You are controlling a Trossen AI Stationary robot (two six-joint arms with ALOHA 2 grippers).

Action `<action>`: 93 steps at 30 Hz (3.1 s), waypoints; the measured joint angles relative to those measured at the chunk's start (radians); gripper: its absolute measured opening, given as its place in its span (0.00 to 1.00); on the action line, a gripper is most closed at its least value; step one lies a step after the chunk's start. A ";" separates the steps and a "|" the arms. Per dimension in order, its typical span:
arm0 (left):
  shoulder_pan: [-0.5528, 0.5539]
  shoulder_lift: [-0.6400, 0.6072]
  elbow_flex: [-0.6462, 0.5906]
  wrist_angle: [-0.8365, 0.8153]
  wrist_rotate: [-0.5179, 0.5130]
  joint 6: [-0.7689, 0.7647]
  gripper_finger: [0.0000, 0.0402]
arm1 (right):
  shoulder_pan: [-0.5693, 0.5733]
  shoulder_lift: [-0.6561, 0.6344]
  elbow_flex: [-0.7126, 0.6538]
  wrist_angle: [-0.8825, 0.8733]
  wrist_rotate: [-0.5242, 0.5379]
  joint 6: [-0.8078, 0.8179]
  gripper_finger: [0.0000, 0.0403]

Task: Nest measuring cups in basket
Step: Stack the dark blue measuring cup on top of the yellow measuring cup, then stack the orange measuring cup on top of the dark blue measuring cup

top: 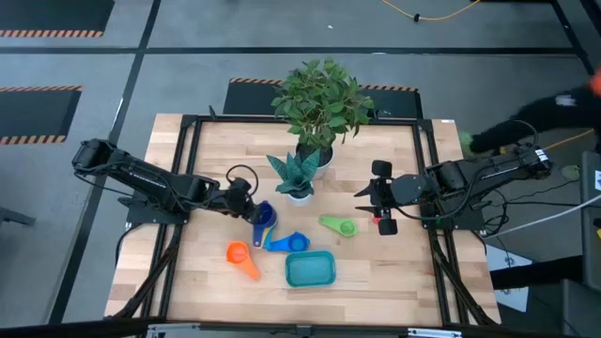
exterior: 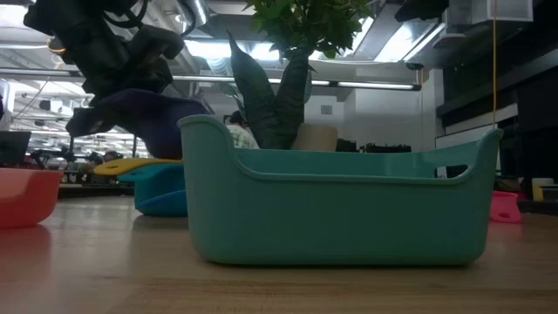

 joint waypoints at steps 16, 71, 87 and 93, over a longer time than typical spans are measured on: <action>0.000 0.000 0.000 -0.006 0.000 0.000 0.17 | 0.000 0.000 0.000 0.000 0.000 0.000 0.38; -0.135 0.000 0.000 -0.040 0.513 0.025 0.31 | 0.000 0.000 0.000 -0.001 0.000 0.001 0.38; -0.294 0.000 0.000 -0.220 0.388 -0.260 0.31 | 0.000 0.000 0.000 -0.001 0.000 0.005 0.38; -0.298 0.019 0.000 -0.221 0.360 -0.262 0.31 | 0.000 0.000 0.000 -0.001 0.000 0.005 0.38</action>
